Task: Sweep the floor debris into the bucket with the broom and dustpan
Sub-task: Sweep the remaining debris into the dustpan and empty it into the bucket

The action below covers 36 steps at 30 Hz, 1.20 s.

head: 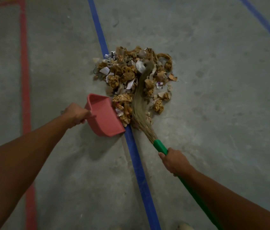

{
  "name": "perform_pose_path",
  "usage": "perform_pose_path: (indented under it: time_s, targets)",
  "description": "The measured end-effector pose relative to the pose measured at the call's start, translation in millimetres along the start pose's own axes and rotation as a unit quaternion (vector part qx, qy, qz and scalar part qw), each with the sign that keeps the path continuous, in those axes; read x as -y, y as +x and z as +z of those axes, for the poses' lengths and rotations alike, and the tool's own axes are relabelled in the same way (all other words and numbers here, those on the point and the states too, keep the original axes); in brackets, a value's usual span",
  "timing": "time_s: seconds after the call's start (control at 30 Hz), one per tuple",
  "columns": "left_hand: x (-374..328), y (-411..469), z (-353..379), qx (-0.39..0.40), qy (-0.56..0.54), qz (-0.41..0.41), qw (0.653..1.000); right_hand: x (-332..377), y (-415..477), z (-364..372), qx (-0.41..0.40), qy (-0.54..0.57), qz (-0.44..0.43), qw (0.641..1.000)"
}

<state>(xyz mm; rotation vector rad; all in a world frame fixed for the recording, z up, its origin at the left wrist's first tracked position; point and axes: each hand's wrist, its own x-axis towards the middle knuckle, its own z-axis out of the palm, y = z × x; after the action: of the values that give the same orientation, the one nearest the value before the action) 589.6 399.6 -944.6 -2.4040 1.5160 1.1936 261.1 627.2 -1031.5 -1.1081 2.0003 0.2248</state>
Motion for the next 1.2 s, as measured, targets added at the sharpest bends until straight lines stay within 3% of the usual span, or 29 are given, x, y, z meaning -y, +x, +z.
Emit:
perform_pose_path:
  time_s: [0.43,0.73,0.9,1.07,1.2]
  targets:
    - [94.6,1.4,38.4,-0.016,-0.135,-0.016,0.991,20.3,-14.0,4.3,-0.025,-0.066,-0.090,0.993]
    - [111.4,2.0,56.4,-0.046,-0.225,0.012,0.973,10.9,-27.7,-39.8,-0.165,-0.077,-0.092,0.979]
    - [96.4,10.3,55.8,-0.068,-0.231,0.007,0.971,42.0,13.3,-68.5,-0.223,-0.084,-0.082,0.968]
    - [73.6,29.5,55.5,-0.069,-0.227,-0.065,0.969,86.4,61.9,-80.4,-0.141,-0.121,-0.052,0.981]
    - [65.9,46.3,54.4,-0.051,-0.241,-0.088,0.965,97.6,64.5,-64.1,-0.123,-0.167,-0.071,0.976]
